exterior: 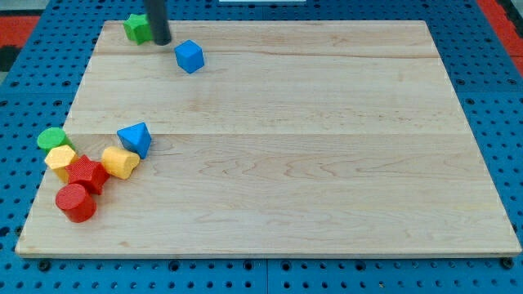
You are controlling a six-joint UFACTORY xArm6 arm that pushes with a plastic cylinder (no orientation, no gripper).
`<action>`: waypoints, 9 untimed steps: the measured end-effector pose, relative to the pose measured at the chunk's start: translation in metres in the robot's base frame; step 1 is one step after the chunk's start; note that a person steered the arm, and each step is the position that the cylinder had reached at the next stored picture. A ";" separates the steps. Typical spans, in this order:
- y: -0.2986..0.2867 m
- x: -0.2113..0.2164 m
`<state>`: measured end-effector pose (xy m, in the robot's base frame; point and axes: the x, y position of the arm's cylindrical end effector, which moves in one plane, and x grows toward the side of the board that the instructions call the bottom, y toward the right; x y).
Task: Push blue triangle diagonally below blue cube
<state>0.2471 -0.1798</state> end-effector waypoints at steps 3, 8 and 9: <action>0.011 0.038; -0.058 0.205; -0.013 0.210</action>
<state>0.4569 -0.1927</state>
